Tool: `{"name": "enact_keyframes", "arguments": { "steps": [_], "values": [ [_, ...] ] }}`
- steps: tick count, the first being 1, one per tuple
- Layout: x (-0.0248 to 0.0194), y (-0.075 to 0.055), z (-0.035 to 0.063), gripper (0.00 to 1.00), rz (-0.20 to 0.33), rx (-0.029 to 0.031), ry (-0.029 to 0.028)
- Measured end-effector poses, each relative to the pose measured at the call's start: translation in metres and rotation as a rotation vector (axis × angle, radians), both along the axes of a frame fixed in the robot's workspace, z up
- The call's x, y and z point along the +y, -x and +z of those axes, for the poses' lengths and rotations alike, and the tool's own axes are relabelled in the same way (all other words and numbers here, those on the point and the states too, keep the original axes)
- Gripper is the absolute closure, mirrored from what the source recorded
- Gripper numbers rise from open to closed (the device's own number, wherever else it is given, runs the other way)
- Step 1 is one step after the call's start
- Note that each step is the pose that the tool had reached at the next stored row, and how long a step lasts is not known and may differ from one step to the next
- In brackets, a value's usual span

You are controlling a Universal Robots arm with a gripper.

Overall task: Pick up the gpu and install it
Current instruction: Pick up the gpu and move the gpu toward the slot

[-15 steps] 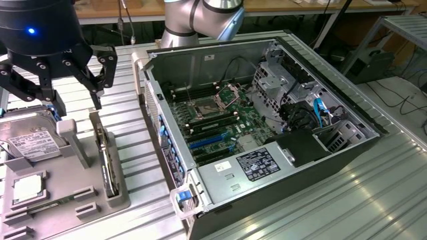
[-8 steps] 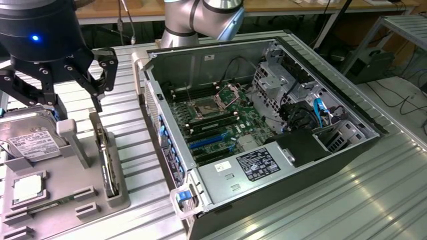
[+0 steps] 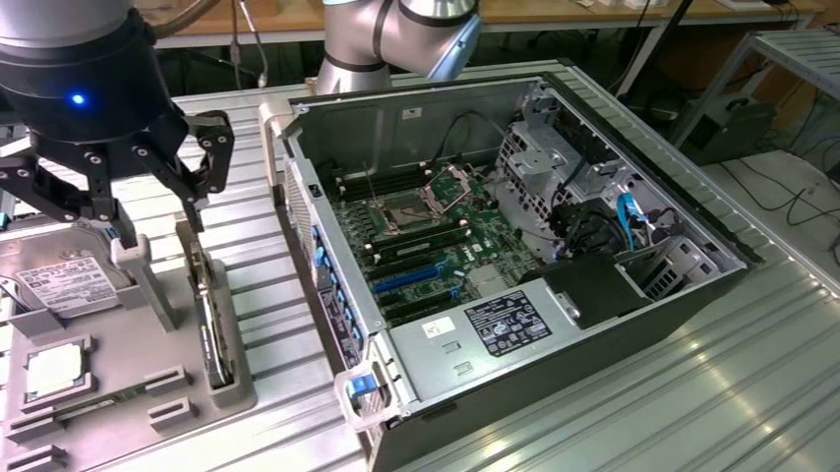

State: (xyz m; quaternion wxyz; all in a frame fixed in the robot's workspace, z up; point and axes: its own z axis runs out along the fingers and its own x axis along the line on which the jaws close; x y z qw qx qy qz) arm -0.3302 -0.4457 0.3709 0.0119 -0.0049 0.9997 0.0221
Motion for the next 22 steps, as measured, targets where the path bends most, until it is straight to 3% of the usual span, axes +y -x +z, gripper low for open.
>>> {"name": "enact_keyframes", "arguments": {
  "steps": [8, 22],
  "values": [
    [-0.0039, 0.000, -0.0180, 0.46, 0.000, 0.0001, 0.0000],
    [-0.0142, 0.000, -0.0373, 0.46, 0.000, 0.0000, 0.0000]
  ]
}}
